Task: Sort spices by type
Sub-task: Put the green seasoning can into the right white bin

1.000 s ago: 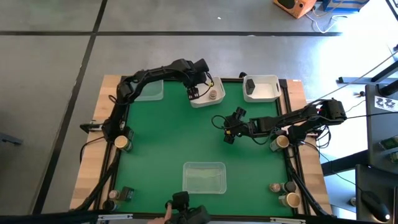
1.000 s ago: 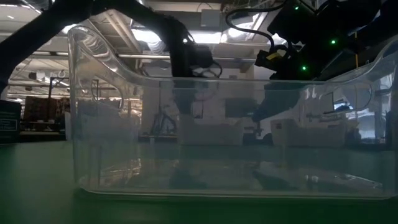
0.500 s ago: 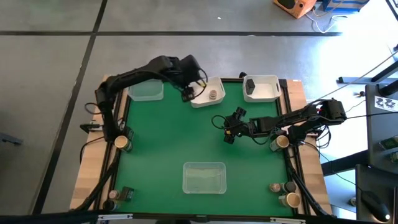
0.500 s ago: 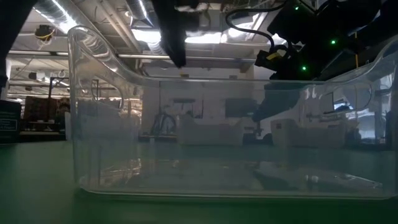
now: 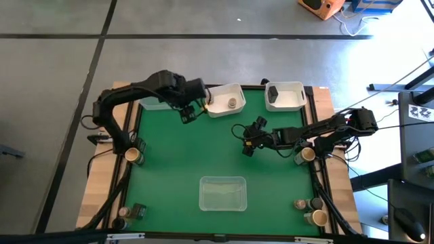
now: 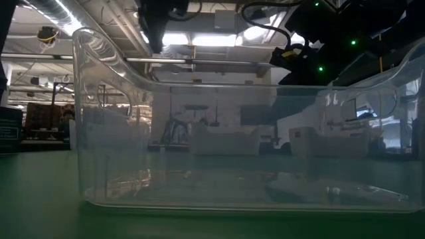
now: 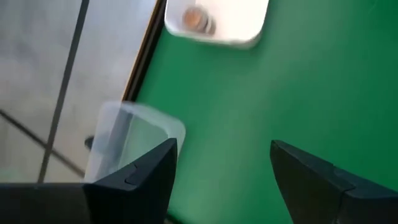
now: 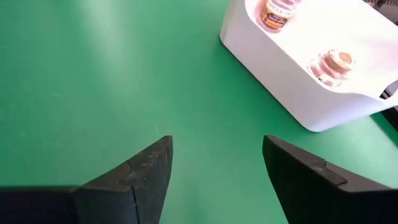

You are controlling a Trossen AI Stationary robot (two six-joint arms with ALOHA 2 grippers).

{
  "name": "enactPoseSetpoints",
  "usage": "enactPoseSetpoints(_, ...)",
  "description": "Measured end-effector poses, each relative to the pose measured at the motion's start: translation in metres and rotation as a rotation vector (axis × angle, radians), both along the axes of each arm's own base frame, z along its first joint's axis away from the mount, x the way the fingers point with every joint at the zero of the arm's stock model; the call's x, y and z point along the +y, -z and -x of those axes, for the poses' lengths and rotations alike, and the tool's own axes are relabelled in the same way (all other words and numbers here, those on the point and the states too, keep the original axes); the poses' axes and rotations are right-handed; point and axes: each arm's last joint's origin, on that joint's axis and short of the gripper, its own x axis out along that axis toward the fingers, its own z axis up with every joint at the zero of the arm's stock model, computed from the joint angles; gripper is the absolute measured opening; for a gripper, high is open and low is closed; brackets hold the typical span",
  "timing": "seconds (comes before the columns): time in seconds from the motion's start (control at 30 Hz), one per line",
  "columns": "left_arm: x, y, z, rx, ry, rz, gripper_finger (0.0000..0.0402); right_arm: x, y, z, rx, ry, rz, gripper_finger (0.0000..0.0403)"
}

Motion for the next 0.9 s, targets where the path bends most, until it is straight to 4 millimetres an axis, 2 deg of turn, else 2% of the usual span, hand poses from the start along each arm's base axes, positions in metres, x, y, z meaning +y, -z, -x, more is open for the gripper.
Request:
enactPoseSetpoints(0.2, -0.019, 0.024, 0.026, 0.054, -0.052, 0.020, 0.0241, 0.000, 0.000, 0.000, -0.009, 0.006, -0.008, 0.0250)
enactPoseSetpoints(0.47, -0.032, 0.058, 0.068, 0.067, -0.260, 0.037, 0.0241, 0.000, 0.000, 0.000, -0.010, 0.007, -0.007, 0.0250)
enactPoseSetpoints(0.77, -0.039, 0.115, 0.089, 0.251, -0.438, 0.161, 0.0241, -0.001, -0.001, 0.000, -0.009, 0.021, 0.017, 0.0250)
enactPoseSetpoints(0.9, -0.042, 0.134, 0.099, 0.322, -0.514, 0.202, 0.0241, -0.001, -0.001, 0.000, -0.005, 0.010, 0.028, 0.0250)
